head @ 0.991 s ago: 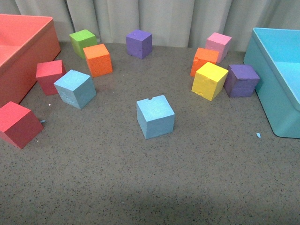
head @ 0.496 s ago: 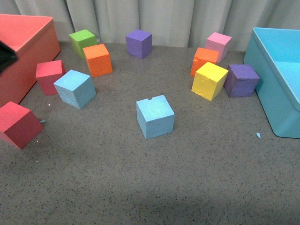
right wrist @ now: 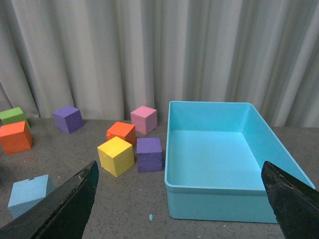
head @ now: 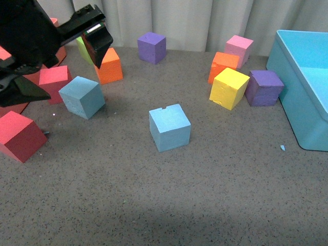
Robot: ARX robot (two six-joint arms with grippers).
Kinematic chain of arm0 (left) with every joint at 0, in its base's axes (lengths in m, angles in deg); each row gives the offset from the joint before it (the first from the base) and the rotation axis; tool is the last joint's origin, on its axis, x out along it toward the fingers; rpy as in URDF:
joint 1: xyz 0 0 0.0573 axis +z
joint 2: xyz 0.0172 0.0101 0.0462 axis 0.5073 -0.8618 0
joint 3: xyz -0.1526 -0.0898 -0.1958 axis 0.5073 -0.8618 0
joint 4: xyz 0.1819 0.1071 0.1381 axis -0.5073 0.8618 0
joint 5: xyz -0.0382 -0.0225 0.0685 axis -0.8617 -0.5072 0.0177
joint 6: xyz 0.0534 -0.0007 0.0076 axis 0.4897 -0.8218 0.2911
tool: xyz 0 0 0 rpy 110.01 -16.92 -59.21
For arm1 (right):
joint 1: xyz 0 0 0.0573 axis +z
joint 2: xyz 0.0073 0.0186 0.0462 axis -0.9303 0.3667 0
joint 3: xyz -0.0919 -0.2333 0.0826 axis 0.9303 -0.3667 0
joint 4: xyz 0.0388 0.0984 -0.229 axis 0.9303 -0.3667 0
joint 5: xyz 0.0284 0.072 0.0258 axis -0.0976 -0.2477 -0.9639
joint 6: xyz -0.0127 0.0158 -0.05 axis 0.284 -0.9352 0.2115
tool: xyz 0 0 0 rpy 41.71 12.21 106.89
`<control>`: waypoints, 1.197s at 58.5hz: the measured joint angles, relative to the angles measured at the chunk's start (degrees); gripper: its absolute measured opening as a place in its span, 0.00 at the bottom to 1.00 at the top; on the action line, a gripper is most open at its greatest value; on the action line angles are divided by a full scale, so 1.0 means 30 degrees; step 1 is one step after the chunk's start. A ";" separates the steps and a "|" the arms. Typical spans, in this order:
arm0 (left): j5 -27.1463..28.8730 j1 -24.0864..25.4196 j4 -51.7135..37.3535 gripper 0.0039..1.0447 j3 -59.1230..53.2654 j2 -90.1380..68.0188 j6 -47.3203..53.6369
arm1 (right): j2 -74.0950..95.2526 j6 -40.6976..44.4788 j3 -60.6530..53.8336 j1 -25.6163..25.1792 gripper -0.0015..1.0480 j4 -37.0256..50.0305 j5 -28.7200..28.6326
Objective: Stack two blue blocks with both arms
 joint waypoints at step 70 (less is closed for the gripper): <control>0.0182 0.1217 0.5187 0.94 0.9180 -0.8327 -0.3796 | 0.0000 -0.0007 0.0000 0.0000 0.91 0.0000 0.0000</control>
